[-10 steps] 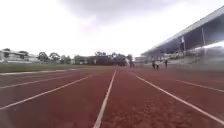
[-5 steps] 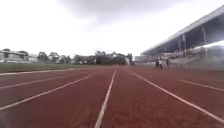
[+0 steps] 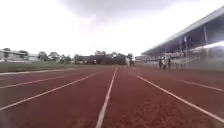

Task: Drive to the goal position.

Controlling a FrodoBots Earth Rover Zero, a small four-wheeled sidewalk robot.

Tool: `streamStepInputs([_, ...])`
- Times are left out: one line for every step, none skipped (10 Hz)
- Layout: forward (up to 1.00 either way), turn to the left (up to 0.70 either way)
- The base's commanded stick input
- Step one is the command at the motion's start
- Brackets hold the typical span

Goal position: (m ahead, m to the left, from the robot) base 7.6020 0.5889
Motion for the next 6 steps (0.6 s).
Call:
streamStepInputs([0.45,0.0])
streamStepInputs([0.45,0.0])
streamStepInputs([0.45,0.0])
streamStepInputs([0.45,0.0])
streamStepInputs([0.45,0.0])
streamStepInputs([0.45,0.0])
